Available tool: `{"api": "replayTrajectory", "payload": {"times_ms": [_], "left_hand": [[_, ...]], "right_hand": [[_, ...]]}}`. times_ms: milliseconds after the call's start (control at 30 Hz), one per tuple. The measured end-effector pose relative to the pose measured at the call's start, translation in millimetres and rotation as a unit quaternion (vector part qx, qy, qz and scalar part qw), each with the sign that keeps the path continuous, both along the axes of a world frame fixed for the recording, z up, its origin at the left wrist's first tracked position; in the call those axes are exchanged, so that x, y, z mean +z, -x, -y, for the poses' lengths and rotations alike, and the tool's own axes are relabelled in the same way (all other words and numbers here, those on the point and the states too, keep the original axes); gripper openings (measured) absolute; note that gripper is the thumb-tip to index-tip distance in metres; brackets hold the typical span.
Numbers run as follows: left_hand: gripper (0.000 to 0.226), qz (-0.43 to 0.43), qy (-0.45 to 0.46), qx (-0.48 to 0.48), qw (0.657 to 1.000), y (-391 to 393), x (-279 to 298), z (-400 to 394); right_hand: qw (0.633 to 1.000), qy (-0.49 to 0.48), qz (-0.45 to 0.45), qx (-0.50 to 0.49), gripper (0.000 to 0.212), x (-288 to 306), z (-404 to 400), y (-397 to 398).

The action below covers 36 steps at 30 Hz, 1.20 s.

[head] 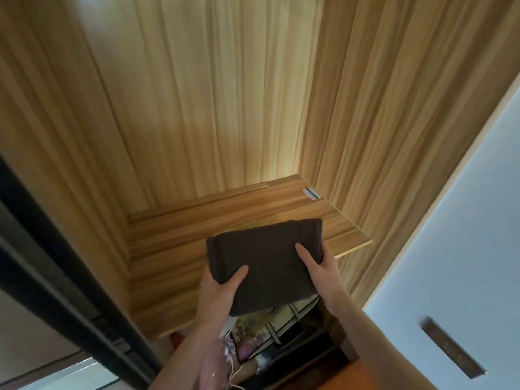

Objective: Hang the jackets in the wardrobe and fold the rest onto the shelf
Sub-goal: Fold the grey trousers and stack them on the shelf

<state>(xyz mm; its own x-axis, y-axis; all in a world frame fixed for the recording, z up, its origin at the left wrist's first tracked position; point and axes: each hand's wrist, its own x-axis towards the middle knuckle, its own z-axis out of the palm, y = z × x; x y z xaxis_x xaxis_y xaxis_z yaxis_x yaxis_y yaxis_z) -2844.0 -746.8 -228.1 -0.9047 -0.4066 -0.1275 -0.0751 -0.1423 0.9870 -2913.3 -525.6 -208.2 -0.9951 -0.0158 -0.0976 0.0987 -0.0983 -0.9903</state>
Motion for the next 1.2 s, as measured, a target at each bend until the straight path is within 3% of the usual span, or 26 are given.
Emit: {"api": "replayTrajectory", "payload": {"times_ms": [100, 400, 567, 867, 933, 1000, 1100, 1200], "left_hand": [[0.059, 0.001, 0.012, 0.038, 0.999, 26.1, -10.1, -1.4], [0.047, 0.024, 0.033, 0.146, 0.988, 98.3, -49.5, -9.8], [0.050, 0.065, 0.066, 0.152, 0.984, 125.2, -67.9, -1.5], [0.051, 0.139, 0.134, 0.144, 0.971, 140.5, -83.6, 5.9], [0.058, 0.171, 0.188, 0.158, 0.954, 139.2, -82.0, 3.0], [0.075, 0.207, 0.278, 0.176, 0.921, 135.6, -80.1, -3.9], [0.079, 0.180, 0.468, 0.181, 0.846, 132.9, -80.8, -12.6], [0.062, 0.140, 0.590, 0.105, 0.788, 138.0, -85.7, -12.4]], "right_hand": [[1.000, -0.023, -0.004, 0.013, 0.040, -10.8, 5.4, 39.0], [0.990, -0.118, -0.027, 0.079, 0.058, -58.3, 17.3, 148.6], [0.985, -0.130, -0.003, 0.112, 0.052, -84.9, 25.2, 181.1], [0.943, -0.300, 0.026, 0.140, 0.081, -104.8, 34.3, 196.2], [0.935, -0.328, 0.033, 0.135, 0.078, -104.3, 35.9, 193.3], [0.902, -0.425, -0.002, 0.070, 0.082, -103.2, 38.9, 186.0], [0.821, -0.535, -0.198, 0.006, 0.084, -103.3, 42.8, 175.1], [0.753, -0.540, -0.365, 0.091, 0.067, -105.4, 44.6, 179.4]]}}
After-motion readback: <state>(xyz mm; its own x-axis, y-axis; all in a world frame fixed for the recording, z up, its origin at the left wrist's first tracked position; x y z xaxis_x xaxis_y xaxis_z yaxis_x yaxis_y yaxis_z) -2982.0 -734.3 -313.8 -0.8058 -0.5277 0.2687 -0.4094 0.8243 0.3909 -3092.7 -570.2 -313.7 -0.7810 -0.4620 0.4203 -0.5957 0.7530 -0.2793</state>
